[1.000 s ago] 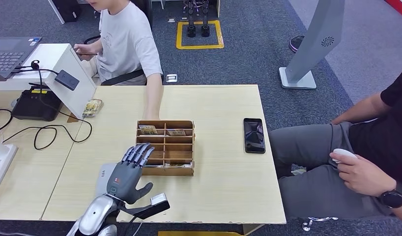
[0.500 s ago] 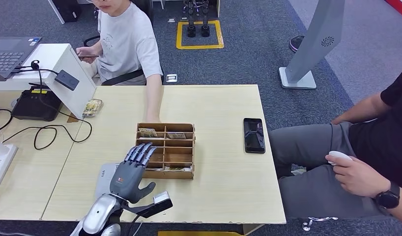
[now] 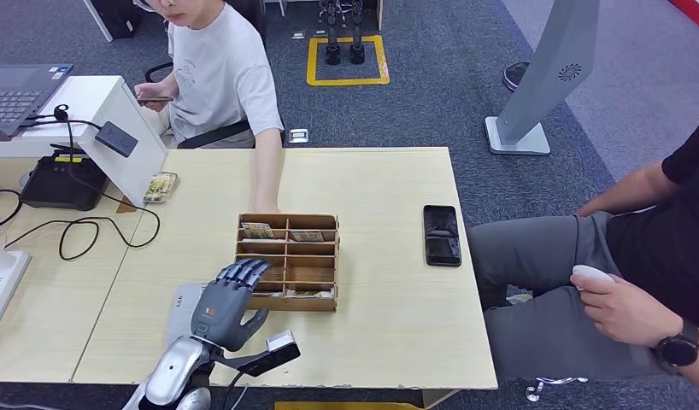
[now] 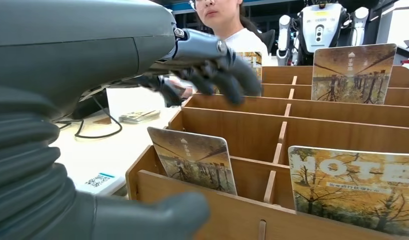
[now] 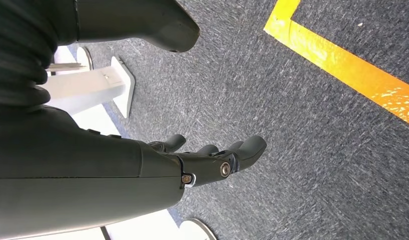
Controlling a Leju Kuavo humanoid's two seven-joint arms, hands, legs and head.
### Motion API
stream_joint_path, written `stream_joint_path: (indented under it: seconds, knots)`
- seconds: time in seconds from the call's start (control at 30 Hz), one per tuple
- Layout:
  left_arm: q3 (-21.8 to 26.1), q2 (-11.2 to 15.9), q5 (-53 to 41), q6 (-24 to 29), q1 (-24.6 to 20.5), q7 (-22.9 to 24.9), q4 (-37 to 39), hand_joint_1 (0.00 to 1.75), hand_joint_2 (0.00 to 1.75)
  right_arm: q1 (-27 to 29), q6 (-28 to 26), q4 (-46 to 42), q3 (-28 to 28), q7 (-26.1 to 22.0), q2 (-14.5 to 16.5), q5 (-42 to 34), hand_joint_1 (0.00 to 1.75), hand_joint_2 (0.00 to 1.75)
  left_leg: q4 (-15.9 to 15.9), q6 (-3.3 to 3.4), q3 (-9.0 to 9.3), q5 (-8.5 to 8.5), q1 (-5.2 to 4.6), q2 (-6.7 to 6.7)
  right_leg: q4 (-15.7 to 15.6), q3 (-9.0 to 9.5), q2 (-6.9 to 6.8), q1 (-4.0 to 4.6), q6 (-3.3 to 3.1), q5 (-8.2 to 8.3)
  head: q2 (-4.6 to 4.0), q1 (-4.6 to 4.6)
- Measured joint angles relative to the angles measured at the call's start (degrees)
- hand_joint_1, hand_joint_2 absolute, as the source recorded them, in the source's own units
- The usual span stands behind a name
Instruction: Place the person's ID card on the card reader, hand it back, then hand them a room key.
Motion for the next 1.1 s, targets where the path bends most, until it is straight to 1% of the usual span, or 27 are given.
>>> stream_joint_path:
  seconds: [0.57,0.7,0.8,0.87,0.93,1.03,1.1]
  knots:
    - [0.1,0.0,2.1,-1.1,-0.9,-0.7,0.3,1.75,1.75,0.0,0.0,0.0,0.0,0.0,0.0,0.3,0.0,1.75,0.0,0.0,0.0,0.0,0.0,0.0,0.0,0.0,0.0,0.0,0.0,0.0,0.0,0.01]
    - [0.4,0.0,4.6,-2.2,-1.1,-2.3,0.3,1.75,1.75,0.0,0.2,0.0,0.0,0.0,0.0,0.3,0.0,1.75,0.0,0.0,0.0,0.0,0.0,0.0,0.0,0.0,0.0,0.0,0.0,0.0,0.0,0.02]
    - [0.8,0.6,9.6,-4.1,-1.6,-5.1,-0.3,1.75,1.75,-0.1,0.2,0.0,0.0,-0.1,0.0,0.3,0.0,1.75,0.0,0.0,0.0,0.01,0.0,0.0,0.0,0.0,0.0,0.0,-0.01,0.01,0.01,0.02]
    - [1.1,1.8,14.1,-6.1,-2.5,-6.9,-2.1,1.75,1.75,-0.1,0.2,0.0,0.0,-0.3,0.0,0.3,0.0,1.75,0.0,-0.01,0.0,0.03,0.02,0.0,0.0,-0.01,-0.01,0.01,-0.02,0.02,0.01,0.02]
    - [1.5,4.0,18.4,-9.1,-4.7,-7.8,-5.4,1.75,1.75,-0.1,0.1,0.0,0.0,-0.6,0.0,0.3,0.0,1.75,0.0,-0.04,-0.01,0.08,0.06,-0.02,0.0,-0.01,-0.03,0.03,-0.06,0.05,0.0,0.02]
    - [3.8,8.9,23.6,-15.0,-10.5,-7.9,-11.2,1.75,1.75,-0.1,0.1,0.0,-0.1,-1.1,0.0,0.0,0.0,1.75,0.0,-0.14,-0.02,0.14,0.11,-0.05,0.0,-0.02,-0.06,0.07,-0.17,0.13,0.0,0.0]
    - [5.6,11.7,25.9,-17.8,-14.5,-7.9,-14.6,1.75,1.75,0.0,0.1,0.0,-0.2,-1.2,0.0,-0.1,0.0,1.75,0.0,-0.17,-0.01,0.16,0.13,-0.04,0.1,-0.01,-0.06,0.08,-0.19,0.14,0.01,-0.01]
